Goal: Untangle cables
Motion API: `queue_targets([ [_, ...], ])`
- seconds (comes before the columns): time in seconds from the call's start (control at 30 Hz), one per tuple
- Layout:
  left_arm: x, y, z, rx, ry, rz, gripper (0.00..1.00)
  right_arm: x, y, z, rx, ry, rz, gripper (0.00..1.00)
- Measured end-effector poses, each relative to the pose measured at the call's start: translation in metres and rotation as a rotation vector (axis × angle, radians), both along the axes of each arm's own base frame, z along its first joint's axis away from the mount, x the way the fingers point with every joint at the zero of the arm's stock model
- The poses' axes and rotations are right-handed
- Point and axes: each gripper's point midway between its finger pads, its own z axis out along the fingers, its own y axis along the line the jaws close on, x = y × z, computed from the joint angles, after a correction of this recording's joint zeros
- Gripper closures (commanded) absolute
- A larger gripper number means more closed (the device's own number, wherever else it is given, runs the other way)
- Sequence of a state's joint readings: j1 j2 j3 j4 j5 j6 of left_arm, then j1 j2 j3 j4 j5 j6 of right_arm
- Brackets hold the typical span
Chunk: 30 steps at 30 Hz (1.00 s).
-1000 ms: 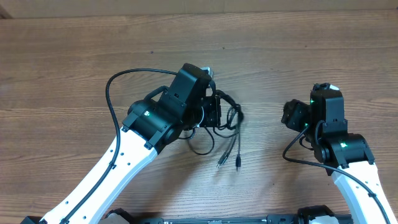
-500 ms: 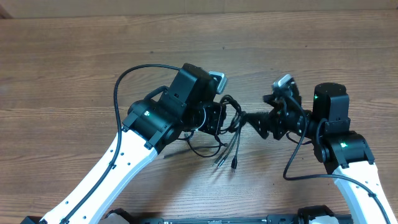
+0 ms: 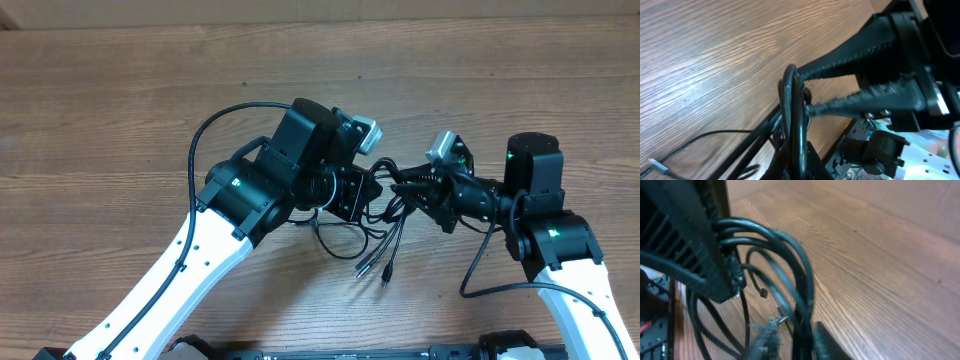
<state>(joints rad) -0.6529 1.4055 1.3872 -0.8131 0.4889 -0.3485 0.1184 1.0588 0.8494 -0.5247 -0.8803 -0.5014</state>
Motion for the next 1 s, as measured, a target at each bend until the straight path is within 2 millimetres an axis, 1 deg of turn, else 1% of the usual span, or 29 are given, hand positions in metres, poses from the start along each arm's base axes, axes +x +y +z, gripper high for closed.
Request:
queue_targets([
  [0.1, -0.001, -0.001, 0.001, -0.009, 0.008, -0.001, 0.96, 0.001, -0.001, 0.000, -0.003, -0.001, -0.004, 0.96],
  [0.33, 0.002, -0.003, 0.004, -0.025, 0.012, 0.015, 0.96, 0.001, -0.001, 0.000, 0.005, 0.017, -0.016, 0.96],
  [0.5, 0.004, -0.003, 0.004, -0.026, 0.011, 0.029, 0.96, 0.012, -0.007, -0.002, 0.017, 0.090, -0.122, 0.96],
  [0.6, 0.009, 0.002, 0.001, -0.005, 0.028, 0.091, 0.96, 0.023, -0.013, -0.004, 0.028, 0.147, -0.229, 0.96],
  [0.67, 0.012, 0.005, -0.001, 0.004, 0.044, 0.131, 0.96, 0.035, -0.028, -0.012, 0.022, 0.210, -0.377, 0.96],
  [0.7, 0.013, 0.005, -0.002, 0.006, 0.046, 0.139, 0.96, 0.039, -0.033, -0.014, 0.018, 0.223, -0.420, 0.96],
  [0.77, 0.014, 0.006, -0.002, 0.008, 0.055, 0.155, 0.96, 0.050, -0.053, -0.022, 0.013, 0.281, -0.594, 0.96],
  [0.83, 0.013, 0.008, -0.004, 0.016, 0.064, 0.162, 0.96, 0.056, -0.071, -0.031, 0.016, 0.339, -0.743, 0.96],
  [0.93, 0.013, 0.010, -0.006, 0.027, 0.068, 0.172, 0.96, 0.058, -0.092, -0.041, 0.021, 0.403, -0.914, 0.96],
  [1.0, 0.013, 0.010, -0.006, 0.028, 0.067, 0.174, 0.96, 0.057, -0.099, -0.044, 0.022, 0.423, -0.966, 0.96],
])
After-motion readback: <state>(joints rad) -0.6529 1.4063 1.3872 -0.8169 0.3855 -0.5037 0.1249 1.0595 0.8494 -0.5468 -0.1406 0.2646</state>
